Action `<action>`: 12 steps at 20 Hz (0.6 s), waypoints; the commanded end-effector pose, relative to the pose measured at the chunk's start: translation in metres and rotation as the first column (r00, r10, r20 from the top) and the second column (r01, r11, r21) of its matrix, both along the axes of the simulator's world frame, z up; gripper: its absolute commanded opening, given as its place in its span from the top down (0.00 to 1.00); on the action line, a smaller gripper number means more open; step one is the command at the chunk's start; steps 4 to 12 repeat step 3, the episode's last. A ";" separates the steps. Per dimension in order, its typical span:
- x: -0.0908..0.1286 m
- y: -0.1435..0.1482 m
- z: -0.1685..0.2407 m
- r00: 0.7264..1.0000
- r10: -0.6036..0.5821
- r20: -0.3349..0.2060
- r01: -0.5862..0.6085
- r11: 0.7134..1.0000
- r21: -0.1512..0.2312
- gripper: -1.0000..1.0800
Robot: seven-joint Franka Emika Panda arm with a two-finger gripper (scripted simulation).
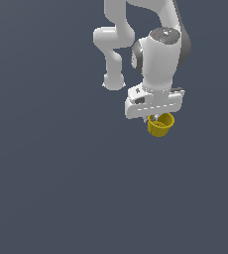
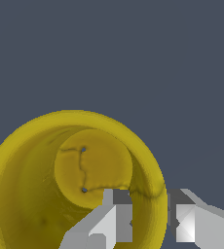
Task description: Pick up the object and move it to a goal position.
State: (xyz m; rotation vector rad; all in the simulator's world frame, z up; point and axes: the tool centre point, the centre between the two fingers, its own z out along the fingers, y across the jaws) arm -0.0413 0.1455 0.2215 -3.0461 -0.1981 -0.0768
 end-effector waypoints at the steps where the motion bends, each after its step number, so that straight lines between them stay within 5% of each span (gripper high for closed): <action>1: 0.000 0.003 0.004 1.000 -0.002 0.002 0.002 1.000 0.001 1.00; 12: 0.001 0.003 0.004 1.000 -0.002 0.001 0.002 1.000 0.001 1.00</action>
